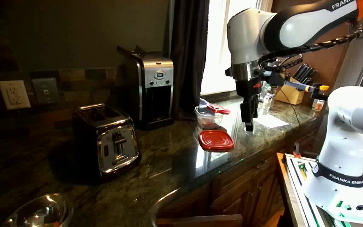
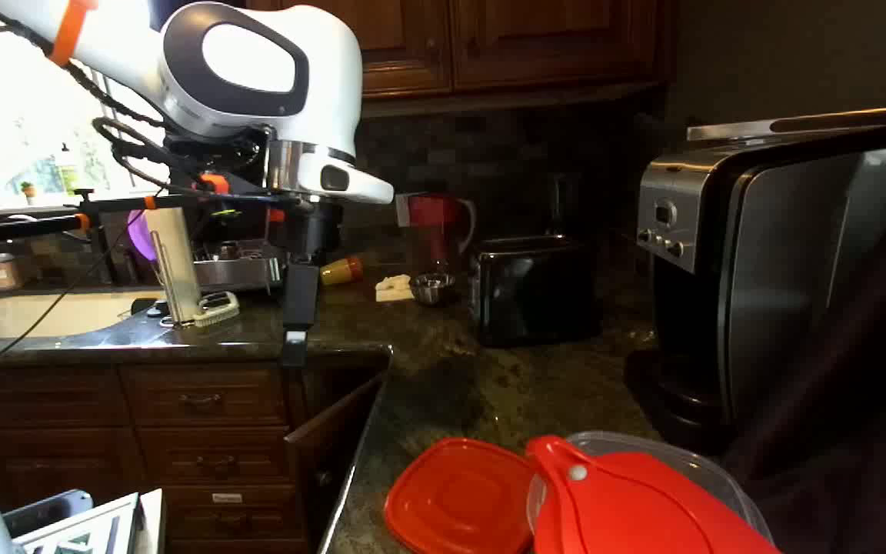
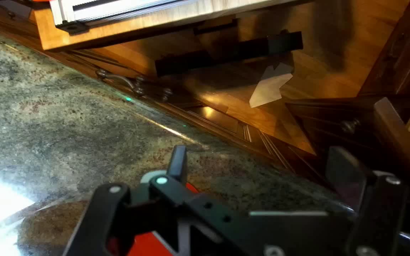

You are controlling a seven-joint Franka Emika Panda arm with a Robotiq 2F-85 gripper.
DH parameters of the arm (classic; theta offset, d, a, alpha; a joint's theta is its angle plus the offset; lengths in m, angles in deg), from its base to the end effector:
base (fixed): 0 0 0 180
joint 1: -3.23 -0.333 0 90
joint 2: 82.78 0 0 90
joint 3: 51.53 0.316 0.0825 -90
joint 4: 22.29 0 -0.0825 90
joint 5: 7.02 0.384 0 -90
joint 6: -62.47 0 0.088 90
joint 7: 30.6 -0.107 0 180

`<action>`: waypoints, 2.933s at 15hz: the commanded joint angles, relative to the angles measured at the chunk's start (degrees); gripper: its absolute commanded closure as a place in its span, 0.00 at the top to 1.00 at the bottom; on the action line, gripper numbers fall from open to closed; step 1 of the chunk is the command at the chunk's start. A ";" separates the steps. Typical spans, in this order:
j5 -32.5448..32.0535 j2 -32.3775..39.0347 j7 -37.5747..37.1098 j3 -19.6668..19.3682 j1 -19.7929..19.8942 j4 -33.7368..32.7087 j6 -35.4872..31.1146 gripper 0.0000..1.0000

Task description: Put the metal bowl on the toaster

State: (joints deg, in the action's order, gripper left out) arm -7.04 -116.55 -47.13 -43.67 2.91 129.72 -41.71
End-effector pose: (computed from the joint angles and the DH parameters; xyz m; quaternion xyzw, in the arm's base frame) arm 0.3269 0.0449 0.4057 0.9876 -0.0882 -0.1142 0.0623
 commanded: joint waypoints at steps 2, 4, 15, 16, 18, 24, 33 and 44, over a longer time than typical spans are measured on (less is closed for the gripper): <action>-0.13 0.04 -0.10 -0.26 -0.26 -0.11 0.17 1.00; -0.13 0.05 -0.10 -0.26 -0.26 -0.11 0.17 1.00; -0.71 -0.15 -0.32 6.56 -6.57 -3.40 -0.66 1.00; -0.92 0.41 -0.70 8.36 -7.95 -4.64 -1.14 1.00; 0.01 1.08 -1.15 11.64 -11.17 -7.81 -3.10 1.00; 3.56 2.58 0.33 12.39 -15.22 -13.01 -4.53 1.00; 4.54 5.33 2.61 11.39 -15.55 -14.25 -7.84 1.00; 1.69 39.05 19.04 15.99 -21.69 -45.77 -18.07 1.00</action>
State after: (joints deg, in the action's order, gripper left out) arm -2.91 -88.53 -29.64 -29.65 -16.92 94.77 -62.39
